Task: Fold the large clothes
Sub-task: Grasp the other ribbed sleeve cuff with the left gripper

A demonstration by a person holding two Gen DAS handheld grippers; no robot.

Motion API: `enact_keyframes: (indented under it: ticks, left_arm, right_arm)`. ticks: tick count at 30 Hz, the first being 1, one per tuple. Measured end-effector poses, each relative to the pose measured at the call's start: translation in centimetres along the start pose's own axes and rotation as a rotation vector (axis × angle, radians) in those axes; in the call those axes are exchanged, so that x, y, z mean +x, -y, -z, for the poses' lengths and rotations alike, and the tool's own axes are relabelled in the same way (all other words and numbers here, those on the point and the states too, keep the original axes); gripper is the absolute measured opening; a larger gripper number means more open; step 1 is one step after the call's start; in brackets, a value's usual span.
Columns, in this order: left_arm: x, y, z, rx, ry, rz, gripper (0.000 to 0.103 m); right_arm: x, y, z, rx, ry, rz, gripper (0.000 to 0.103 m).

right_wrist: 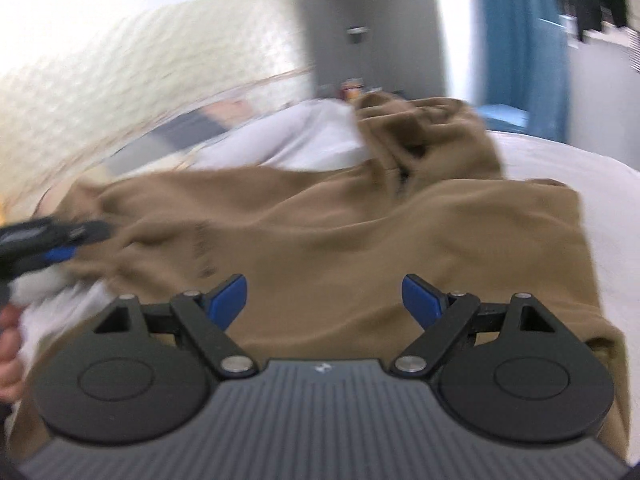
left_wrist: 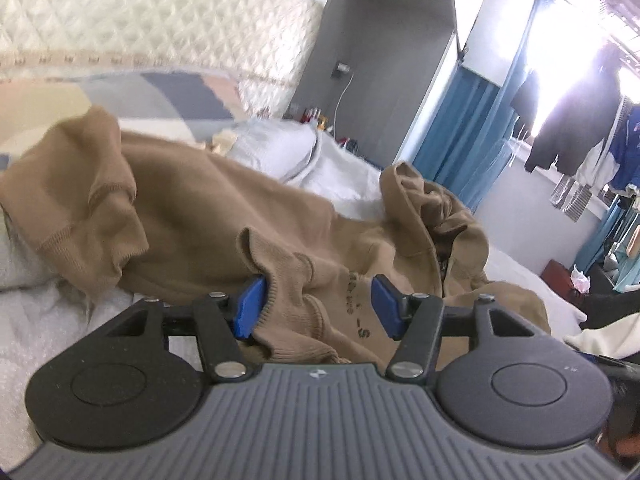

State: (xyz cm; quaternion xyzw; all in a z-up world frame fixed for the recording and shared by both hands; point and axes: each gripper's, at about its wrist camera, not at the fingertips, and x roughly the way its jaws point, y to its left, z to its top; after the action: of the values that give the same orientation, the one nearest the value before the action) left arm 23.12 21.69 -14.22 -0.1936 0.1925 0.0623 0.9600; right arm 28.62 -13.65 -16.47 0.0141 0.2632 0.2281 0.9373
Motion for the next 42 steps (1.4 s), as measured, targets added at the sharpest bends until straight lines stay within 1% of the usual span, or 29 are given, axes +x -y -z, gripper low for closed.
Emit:
enact_keyframes:
  ticks: [2,4,5,6,7,8,11,13,14,15,17,20,22,24,27,31,35,37,38,40,42]
  left_arm:
    - [-0.8,0.2,-0.1,0.014,0.032,-0.021,0.060]
    - [-1.6,0.1,-0.5,0.011,0.064,-0.020,0.058]
    - [-2.0,0.1,-0.5,0.011,0.085,-0.024,0.056]
    - [-2.4,0.1,-0.6,0.014,0.101,-0.031,0.055]
    - [-2.6,0.2,-0.7,0.020,0.109,-0.026,0.054]
    - [-2.4,0.2,-0.6,0.026,0.103,-0.011,0.052]
    - [-0.6,0.6,0.1,0.047,0.020,0.017,0.045]
    - [1.4,1.0,1.0,0.094,-0.056,-0.019,0.041]
    - [2.5,1.1,1.5,0.115,-0.102,-0.052,0.038]
    - [3.4,1.1,2.0,0.130,-0.136,-0.090,0.037]
    - [4.9,0.8,2.9,0.149,-0.186,-0.135,0.037]
    - [7.1,0.1,3.5,0.131,-0.251,-0.175,0.037]
    - [7.9,-0.6,3.7,0.105,-0.261,-0.184,0.037]
    - [8.0,-0.8,3.7,0.086,-0.252,-0.188,0.037]
    - [7.4,-1.1,3.8,0.053,-0.232,-0.183,0.037]
    - [5.4,-1.1,2.8,0.008,-0.198,-0.182,0.037]
    - [2.6,-0.5,2.1,0.015,-0.141,-0.192,0.039]
    - [1.6,-0.1,1.8,0.026,-0.116,-0.203,0.041]
    - [1.0,0.1,1.6,0.034,-0.100,-0.212,0.044]
    - [-0.1,0.2,1.4,0.056,-0.070,-0.247,0.045]
    - [-0.7,0.2,1.0,0.065,-0.042,-0.282,0.048]
  right_arm:
    - [0.4,1.6,-0.2,0.050,0.001,0.064,0.086]
    - [1.1,3.1,-0.2,0.091,0.000,0.098,0.078]
    - [1.5,3.8,-0.1,0.107,-0.005,0.111,0.076]
    - [2.1,4.4,0.0,0.119,-0.015,0.126,0.071]
    - [2.7,4.9,0.2,0.128,-0.029,0.144,0.066]
    - [3.5,5.2,0.4,0.133,-0.048,0.163,0.064]
    - [5.7,6.4,1.5,0.163,-0.112,0.197,0.063]
    - [6.7,6.9,2.4,0.156,-0.131,0.211,0.061]
    - [7.2,7.1,2.7,0.161,-0.136,0.213,0.061]
    - [7.5,7.4,3.0,0.171,-0.138,0.212,0.061]
    - [7.9,7.5,3.3,0.170,-0.133,0.215,0.061]
    - [8.5,7.1,3.8,0.116,-0.127,0.229,0.062]
    - [8.9,7.0,4.0,0.097,-0.120,0.234,0.062]
    - [8.8,6.9,3.9,0.093,-0.116,0.237,0.062]
    - [7.9,7.1,3.4,0.127,-0.113,0.229,0.061]
    - [5.1,6.8,2.8,0.187,-0.101,0.206,0.061]
    - [1.6,5.2,2.1,0.144,-0.064,0.188,0.061]
    - [0.0,4.2,1.9,0.122,-0.056,0.174,0.061]
    - [-0.6,3.7,1.9,0.119,-0.055,0.164,0.061]
    - [-1.6,3.0,2.3,0.119,-0.057,0.131,0.061]
    - [-2.0,2.1,3.1,0.108,-0.078,0.110,0.062]
